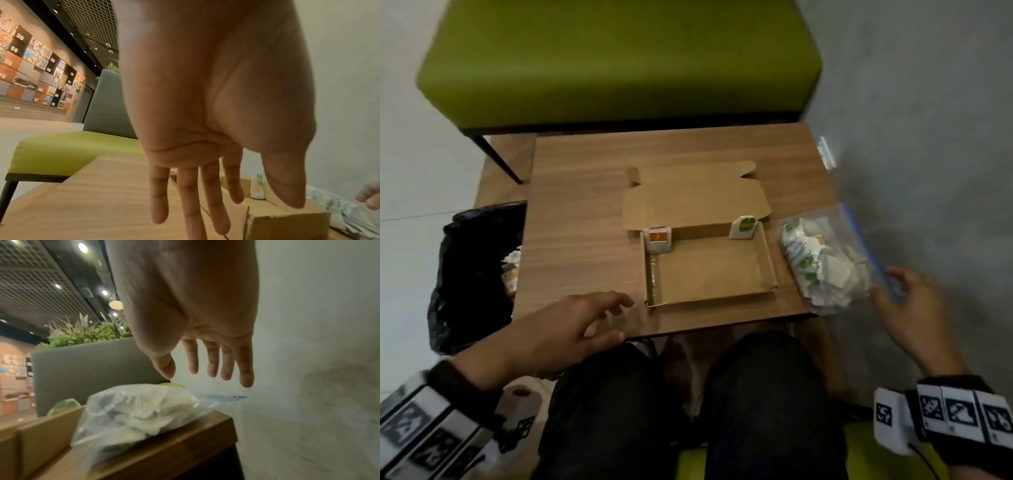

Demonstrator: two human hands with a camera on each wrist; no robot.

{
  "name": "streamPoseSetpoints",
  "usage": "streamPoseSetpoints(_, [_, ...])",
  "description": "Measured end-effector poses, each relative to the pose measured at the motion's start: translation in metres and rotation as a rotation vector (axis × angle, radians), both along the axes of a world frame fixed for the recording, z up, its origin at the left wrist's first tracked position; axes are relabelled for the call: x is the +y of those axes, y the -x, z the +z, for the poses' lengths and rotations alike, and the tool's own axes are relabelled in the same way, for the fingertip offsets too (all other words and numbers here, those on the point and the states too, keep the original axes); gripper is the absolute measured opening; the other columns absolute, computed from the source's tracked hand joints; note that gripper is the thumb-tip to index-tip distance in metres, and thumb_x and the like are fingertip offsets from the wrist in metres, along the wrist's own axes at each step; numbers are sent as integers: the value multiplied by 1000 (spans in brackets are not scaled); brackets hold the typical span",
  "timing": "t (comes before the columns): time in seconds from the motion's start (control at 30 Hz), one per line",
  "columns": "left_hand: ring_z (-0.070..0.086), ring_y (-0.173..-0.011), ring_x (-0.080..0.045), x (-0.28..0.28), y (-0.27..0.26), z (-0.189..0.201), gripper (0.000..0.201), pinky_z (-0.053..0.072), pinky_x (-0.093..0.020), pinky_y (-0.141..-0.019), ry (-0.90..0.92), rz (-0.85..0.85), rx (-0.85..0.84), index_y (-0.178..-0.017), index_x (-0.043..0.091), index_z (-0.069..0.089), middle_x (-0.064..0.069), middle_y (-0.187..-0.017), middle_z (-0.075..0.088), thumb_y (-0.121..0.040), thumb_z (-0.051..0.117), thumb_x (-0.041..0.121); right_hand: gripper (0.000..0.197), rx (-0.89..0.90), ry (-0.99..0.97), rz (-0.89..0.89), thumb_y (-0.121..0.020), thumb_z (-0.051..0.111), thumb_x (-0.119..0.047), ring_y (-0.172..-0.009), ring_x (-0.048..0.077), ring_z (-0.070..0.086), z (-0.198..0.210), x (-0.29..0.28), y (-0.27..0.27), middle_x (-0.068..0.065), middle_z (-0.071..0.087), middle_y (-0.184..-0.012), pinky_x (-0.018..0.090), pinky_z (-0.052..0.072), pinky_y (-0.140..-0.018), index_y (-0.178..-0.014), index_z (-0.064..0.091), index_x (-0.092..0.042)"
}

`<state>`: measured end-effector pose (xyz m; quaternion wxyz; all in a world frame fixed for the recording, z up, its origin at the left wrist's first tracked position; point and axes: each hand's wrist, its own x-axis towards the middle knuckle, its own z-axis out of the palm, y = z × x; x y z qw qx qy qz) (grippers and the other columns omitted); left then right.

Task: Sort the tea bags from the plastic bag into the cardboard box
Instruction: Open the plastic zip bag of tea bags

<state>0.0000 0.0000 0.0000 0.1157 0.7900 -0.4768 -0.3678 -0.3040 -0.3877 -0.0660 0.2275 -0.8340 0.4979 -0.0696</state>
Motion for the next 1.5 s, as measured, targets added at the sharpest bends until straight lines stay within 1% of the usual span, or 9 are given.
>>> streamPoseSetpoints(0.17, [52,-113,8,5,0,5,53,43,-14,-94,-29,0,9,-138,54,24,23,-127,53,-92,51,56,53,16,-154,-130,-98,58,-26,-117,46,56,-4,-12,-19,30,55,-132,55,45,-98,-142,42,0])
streamPoseSetpoints(0.43, [54,-113,2,-26,-18,7,58,44,-19,-94,-3,-35,17,-144,48,24,20,-129,55,-94,53,52,31,79,-264,-262,-93,67,-18,-88,41,65,-1,-30,-24,27,68,-96,49,53,-81,-111,63,7])
streamPoseSetpoints(0.53, [54,-116,0,-36,-37,15,56,43,-23,-98,-18,-104,3,-144,43,30,15,-131,57,-94,53,52,22,134,-230,-264,-92,68,-13,-60,28,54,17,-24,-24,17,60,-65,38,43,-59,-77,62,2])
streamPoseSetpoints(0.7, [56,-116,-6,-46,-68,18,50,44,-27,-98,-53,-168,-162,-142,32,39,9,-134,57,-96,54,45,22,-99,-88,-157,-93,67,-18,-48,18,52,64,-8,-33,29,65,-75,17,43,-44,-78,64,-3])
streamPoseSetpoints(0.87, [56,-117,-5,-20,-61,15,49,43,-29,-100,-41,-129,-248,-141,35,40,15,-134,56,-95,48,50,41,-162,85,96,-77,49,-84,-68,25,66,106,32,-42,2,69,-77,45,54,-67,-84,63,-46])
streamPoseSetpoints(1.0, [60,-112,-3,9,-31,37,59,49,-27,-94,147,-16,-275,-135,36,48,18,-126,60,-88,30,67,22,-212,230,237,-86,45,-76,-80,29,64,139,56,-44,-5,63,-84,56,53,-75,-90,59,-60])
streamPoseSetpoints(1.07, [58,-109,2,22,-10,55,54,46,-19,-90,250,50,-284,-131,37,51,21,-122,61,-89,32,65,18,-281,169,335,-88,45,-75,-89,13,63,162,72,-43,-20,61,-90,41,55,-86,-94,57,-63])
streamPoseSetpoints(1.3, [47,-129,-4,28,54,95,46,36,-24,-106,629,177,-391,-131,25,54,14,-133,55,-93,52,49,14,-496,117,686,-88,67,-30,-79,5,62,172,158,-77,-8,63,-86,13,44,-71,-96,75,-22])
streamPoseSetpoints(1.5, [54,-122,-12,2,85,83,43,35,-43,-105,582,139,-489,-124,26,57,9,-126,61,-91,53,53,20,-552,-94,888,-91,64,-34,-71,12,60,132,203,-102,-9,57,-85,34,49,-56,-102,76,-22])
